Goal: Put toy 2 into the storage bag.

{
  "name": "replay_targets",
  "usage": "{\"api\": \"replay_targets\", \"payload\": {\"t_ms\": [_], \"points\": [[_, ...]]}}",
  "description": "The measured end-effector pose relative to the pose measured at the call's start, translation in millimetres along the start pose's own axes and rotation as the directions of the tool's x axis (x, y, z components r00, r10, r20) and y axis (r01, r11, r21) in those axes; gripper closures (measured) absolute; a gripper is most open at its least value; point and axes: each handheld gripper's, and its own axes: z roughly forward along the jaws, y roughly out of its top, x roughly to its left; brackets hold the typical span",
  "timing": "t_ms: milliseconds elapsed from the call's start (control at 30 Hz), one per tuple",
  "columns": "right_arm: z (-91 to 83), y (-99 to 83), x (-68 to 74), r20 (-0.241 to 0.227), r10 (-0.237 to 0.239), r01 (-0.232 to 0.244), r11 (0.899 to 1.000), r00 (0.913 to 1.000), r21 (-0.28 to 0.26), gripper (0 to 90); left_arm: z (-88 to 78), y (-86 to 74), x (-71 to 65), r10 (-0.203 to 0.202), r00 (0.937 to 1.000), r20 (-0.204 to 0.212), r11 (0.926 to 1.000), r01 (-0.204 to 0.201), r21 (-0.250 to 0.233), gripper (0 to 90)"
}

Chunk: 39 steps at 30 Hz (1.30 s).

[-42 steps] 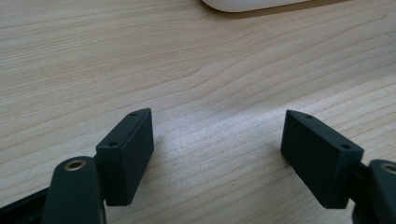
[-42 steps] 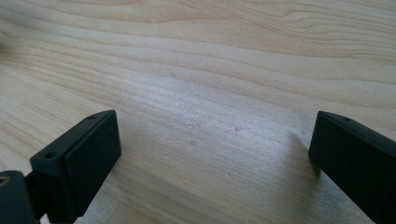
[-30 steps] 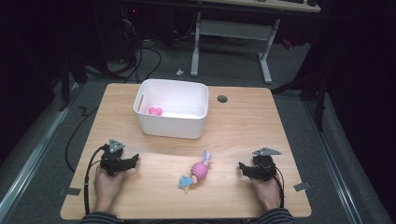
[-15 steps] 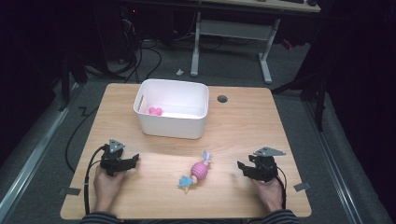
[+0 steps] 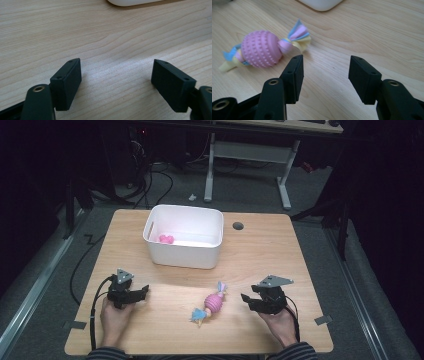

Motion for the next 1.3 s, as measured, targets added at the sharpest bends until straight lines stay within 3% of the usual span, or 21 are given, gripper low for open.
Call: {"api": "replay_targets", "payload": {"t_ms": [267,600,700,767,1100,1300], "points": [[2.8,16.8,16.8,-0.061,-0.064,0.065,0.998,0.9961,0.015,46.8,0.0,0.0,-0.1,0.0,1.0,-0.001,1.0,0.0,0.0,24.5],[9.6,39.0,36.7,-0.126,-0.15,0.157,0.986,0.9806,0.048,47.6,-0.1,0.0,-0.1,0.0,1.0,0.0,1.0,0.0,0.001,24.7],[13.7,43.0,41.9,-0.137,-0.172,0.182,0.982,0.9755,0.06,47.6,-0.1,-0.1,-0.1,0.0,1.0,-0.002,1.0,0.0,0.0,24.7],[20.1,47.4,47.5,-0.15,-0.199,0.214,0.973,0.9683,0.087,47.5,-0.1,-0.1,-0.1,0.0,1.0,-0.002,1.0,0.0,0.0,24.7],[33.0,59.3,57.9,-0.213,-0.21,0.244,0.959,0.9541,0.146,46.8,-0.1,0.0,-0.1,0.0,1.0,-0.001,1.0,0.0,0.0,24.7],[41.9,65.2,65.0,-0.224,-0.251,0.293,0.939,0.9418,0.18,45.7,-0.1,-0.1,-0.2,0.0,1.0,-0.002,1.0,0.0,0.0,24.7]]}}
